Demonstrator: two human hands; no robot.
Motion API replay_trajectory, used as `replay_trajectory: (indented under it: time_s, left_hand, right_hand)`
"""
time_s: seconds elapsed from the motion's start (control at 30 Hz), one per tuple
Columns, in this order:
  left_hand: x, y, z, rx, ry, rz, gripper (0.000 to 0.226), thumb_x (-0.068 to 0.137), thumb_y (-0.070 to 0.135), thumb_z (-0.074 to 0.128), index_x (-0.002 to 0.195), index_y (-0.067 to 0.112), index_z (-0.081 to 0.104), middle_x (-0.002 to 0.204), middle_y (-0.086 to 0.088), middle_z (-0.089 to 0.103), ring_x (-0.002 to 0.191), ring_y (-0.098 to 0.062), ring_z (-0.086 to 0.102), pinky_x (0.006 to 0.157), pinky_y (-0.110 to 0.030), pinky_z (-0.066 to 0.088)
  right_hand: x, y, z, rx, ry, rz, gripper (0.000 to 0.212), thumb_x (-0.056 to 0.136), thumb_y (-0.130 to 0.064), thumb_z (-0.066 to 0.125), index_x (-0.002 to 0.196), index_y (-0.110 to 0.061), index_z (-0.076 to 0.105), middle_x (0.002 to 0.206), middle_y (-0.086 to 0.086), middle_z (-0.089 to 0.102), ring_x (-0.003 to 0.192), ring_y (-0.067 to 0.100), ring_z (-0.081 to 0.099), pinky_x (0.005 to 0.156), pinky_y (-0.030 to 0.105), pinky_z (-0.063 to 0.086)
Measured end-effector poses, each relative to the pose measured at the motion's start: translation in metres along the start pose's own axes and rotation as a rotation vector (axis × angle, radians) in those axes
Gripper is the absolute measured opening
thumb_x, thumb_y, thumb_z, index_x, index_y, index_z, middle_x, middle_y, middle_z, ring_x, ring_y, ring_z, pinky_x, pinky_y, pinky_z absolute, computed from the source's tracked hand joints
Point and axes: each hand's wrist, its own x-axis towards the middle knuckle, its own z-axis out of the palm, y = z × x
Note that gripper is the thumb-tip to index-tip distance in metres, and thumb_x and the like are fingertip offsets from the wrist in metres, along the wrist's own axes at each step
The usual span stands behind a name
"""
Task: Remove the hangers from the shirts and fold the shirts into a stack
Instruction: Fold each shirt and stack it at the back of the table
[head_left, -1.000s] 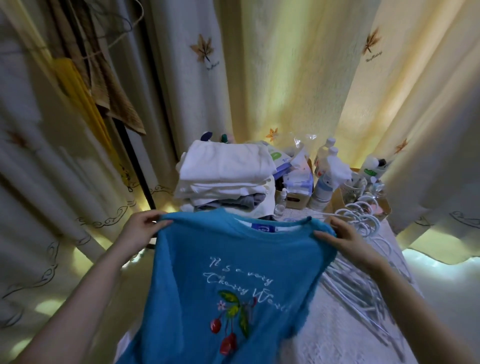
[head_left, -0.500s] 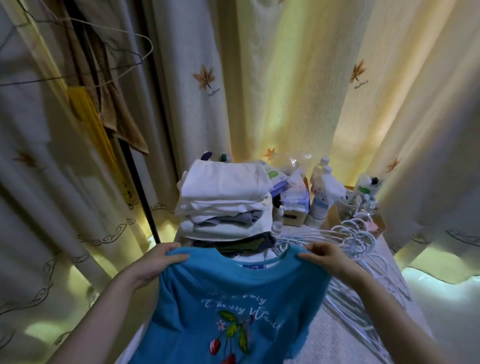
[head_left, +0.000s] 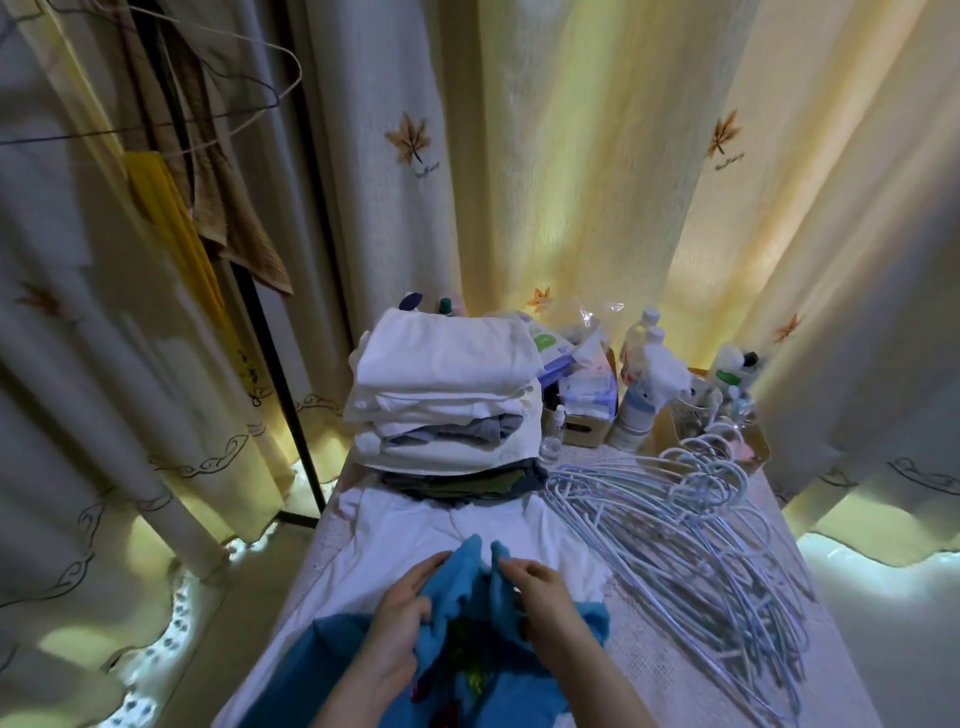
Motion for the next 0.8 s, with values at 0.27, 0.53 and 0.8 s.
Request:
replay_trajectory:
  time_s: [0.27,0.53,0.8]
  left_hand:
    - [-0.016,0.007,0.025,0.061,-0.139,0.06,0.02,0.086,0.005,0.056,0.104,-0.001,0.061,0.091,-0.016,0.071,0.083,-0.022,0.068,0.071,-0.028,0.054]
    - [-0.013,0.012,0.027,0.606,-0.032,0.255,0.014,0.09,0.023,0.063,0.09,0.01,0.059,0.081,-0.001,0.068,0.071,-0.003,0.064,0.062,-0.015,0.047]
    - [-0.013,0.02,0.034,0.525,0.088,0.369,0.016,0.088,0.018,0.065,0.076,0.009,0.063,0.067,0.0,0.068,0.062,-0.004,0.063,0.056,-0.013,0.046]
  right_hand:
    - [-0.013,0.0,0.011,0.247,-0.169,-0.044,0.016,0.093,-0.007,0.048,0.082,-0.012,0.059,0.063,0.005,0.056,0.049,0.013,0.051,0.042,0.02,0.033]
    - [-0.021,0.003,0.0,0.265,-0.265,-0.141,0.015,0.091,-0.006,0.057,0.082,-0.017,0.053,0.06,-0.002,0.047,0.046,0.008,0.045,0.039,0.019,0.031]
    - [-0.027,0.002,-0.002,0.159,-0.323,-0.272,0.013,0.091,-0.004,0.057,0.099,-0.012,0.052,0.07,0.0,0.052,0.056,0.009,0.047,0.044,0.018,0.034]
